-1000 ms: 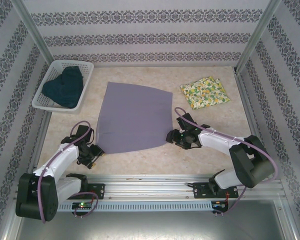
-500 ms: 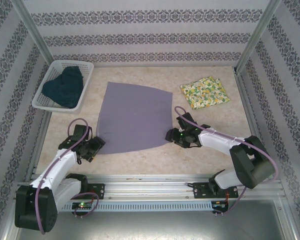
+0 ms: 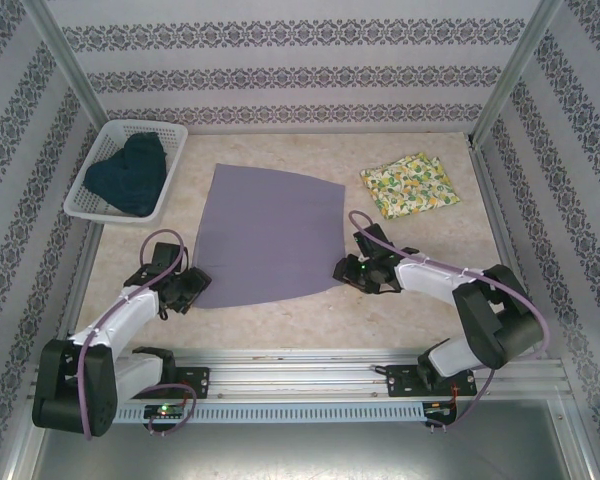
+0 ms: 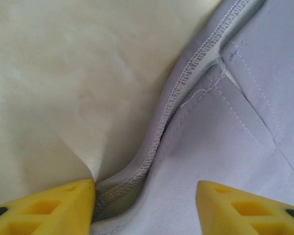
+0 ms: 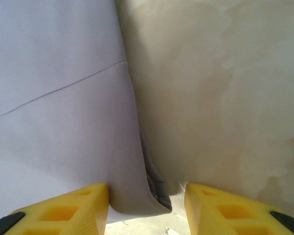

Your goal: Fold and stack the skirts

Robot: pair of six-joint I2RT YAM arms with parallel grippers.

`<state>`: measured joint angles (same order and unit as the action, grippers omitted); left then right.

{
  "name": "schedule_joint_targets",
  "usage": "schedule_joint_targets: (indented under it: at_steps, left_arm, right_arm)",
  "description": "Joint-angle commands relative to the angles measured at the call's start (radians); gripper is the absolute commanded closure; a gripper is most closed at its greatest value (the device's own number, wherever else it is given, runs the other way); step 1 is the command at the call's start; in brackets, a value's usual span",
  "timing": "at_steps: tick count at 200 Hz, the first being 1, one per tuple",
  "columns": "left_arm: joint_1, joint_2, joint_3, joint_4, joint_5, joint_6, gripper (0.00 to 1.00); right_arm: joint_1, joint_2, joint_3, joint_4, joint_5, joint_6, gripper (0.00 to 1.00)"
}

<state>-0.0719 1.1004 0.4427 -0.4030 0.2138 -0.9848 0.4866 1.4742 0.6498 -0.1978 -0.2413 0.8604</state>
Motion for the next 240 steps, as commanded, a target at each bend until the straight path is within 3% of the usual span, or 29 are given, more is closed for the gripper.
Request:
schedule_joint_targets:
  at_steps: [1,25,62,73,92,124,177,240]
  left_arm:
    - [0.002,0.007,0.003,-0.016,0.043,0.009,0.5]
    - [0.001,0.006,-0.006,-0.039,0.063,0.017,0.69]
    - [0.001,-0.022,0.067,-0.143,0.058,0.077,1.0]
    - [0.002,-0.041,0.116,-0.209,0.047,0.11,1.0]
    - [0.003,-0.066,0.209,-0.29,0.015,0.161,1.0]
    - [0.036,0.038,0.396,-0.248,0.009,0.218,1.0]
    - [0.067,0.38,0.689,-0.047,0.065,0.308,1.0]
    - [0.099,0.764,0.996,0.055,0.116,0.357,1.0]
  right_arm:
    - [0.01,0.022,0.017,-0.011,-0.033,-0.009,0.58]
    - [0.015,0.036,0.023,0.011,-0.057,-0.02,0.69]
    - [0.014,0.009,0.034,-0.002,-0.085,-0.021,0.94]
    - [0.014,-0.031,0.036,-0.021,-0.089,-0.023,1.0]
    - [-0.01,-0.099,0.054,-0.054,-0.094,-0.029,1.0]
    - [-0.106,-0.091,0.186,-0.061,-0.118,-0.071,1.0]
    - [-0.217,0.147,0.497,-0.027,-0.144,-0.155,1.0]
    - [-0.283,0.499,0.806,-0.016,-0.212,-0.163,1.0]
